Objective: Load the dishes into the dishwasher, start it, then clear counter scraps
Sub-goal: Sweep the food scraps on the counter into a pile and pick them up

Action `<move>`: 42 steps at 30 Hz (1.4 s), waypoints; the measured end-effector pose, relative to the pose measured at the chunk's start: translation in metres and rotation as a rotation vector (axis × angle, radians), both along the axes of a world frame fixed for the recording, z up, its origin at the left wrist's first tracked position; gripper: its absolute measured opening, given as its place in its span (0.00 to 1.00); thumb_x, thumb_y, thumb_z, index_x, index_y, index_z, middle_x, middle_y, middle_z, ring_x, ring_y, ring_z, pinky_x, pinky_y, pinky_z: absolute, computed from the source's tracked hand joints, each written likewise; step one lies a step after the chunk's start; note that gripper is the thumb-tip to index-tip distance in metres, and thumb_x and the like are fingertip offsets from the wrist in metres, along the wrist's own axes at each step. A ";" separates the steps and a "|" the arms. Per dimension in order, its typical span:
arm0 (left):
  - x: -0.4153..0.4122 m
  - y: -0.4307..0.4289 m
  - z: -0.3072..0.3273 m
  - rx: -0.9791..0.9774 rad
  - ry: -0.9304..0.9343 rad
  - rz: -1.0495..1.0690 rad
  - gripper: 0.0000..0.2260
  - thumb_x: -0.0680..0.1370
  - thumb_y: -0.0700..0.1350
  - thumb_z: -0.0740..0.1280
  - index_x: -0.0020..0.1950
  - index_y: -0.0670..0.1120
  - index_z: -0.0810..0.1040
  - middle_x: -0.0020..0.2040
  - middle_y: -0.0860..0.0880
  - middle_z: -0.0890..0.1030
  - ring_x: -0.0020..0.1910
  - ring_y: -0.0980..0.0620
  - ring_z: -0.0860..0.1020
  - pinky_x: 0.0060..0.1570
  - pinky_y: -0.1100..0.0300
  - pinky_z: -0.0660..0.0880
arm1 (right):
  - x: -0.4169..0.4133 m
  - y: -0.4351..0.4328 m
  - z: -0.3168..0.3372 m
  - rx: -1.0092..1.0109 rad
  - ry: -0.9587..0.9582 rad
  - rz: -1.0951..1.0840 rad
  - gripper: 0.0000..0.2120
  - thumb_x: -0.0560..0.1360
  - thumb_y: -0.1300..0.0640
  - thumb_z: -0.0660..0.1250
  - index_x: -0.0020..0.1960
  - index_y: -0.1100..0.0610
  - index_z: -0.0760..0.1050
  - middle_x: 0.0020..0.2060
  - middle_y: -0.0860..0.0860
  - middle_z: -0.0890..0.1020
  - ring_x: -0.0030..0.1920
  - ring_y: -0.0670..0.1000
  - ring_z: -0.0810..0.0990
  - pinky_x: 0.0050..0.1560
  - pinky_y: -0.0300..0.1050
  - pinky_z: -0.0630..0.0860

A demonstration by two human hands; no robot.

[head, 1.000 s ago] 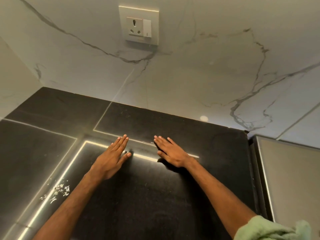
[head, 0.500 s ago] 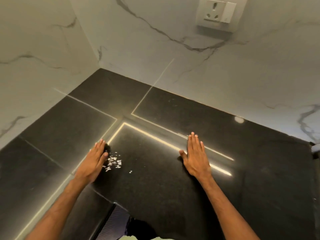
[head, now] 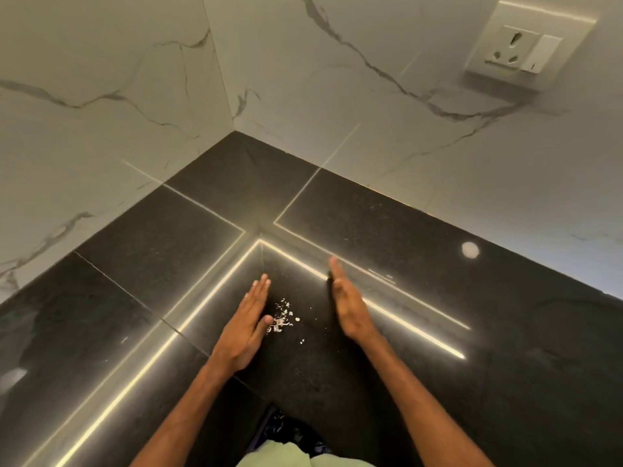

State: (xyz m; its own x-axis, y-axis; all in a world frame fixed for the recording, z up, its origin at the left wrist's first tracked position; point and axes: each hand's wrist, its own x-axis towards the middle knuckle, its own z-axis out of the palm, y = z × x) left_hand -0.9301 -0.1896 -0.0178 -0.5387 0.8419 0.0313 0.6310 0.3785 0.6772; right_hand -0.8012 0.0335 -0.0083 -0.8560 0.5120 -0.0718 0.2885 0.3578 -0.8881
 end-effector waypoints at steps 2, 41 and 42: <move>-0.024 -0.012 -0.004 -0.072 0.065 0.032 0.34 0.82 0.66 0.44 0.81 0.47 0.47 0.82 0.53 0.45 0.80 0.55 0.44 0.78 0.57 0.42 | 0.017 0.034 -0.006 0.184 -0.113 -0.041 0.39 0.77 0.28 0.38 0.81 0.50 0.49 0.80 0.45 0.50 0.79 0.43 0.47 0.80 0.48 0.48; -0.064 0.045 -0.016 -0.030 0.037 0.099 0.33 0.81 0.66 0.48 0.81 0.52 0.47 0.81 0.59 0.45 0.79 0.59 0.45 0.77 0.59 0.46 | 0.026 0.177 -0.007 0.460 -0.197 -0.190 0.26 0.84 0.46 0.48 0.80 0.52 0.54 0.80 0.48 0.55 0.80 0.47 0.50 0.78 0.53 0.43; -0.064 0.046 -0.016 -0.037 0.041 0.098 0.33 0.81 0.66 0.48 0.81 0.51 0.47 0.81 0.58 0.45 0.79 0.59 0.45 0.77 0.59 0.46 | 0.047 0.198 -0.009 0.481 -0.255 -0.376 0.26 0.84 0.47 0.50 0.80 0.54 0.55 0.79 0.51 0.57 0.79 0.50 0.52 0.78 0.56 0.44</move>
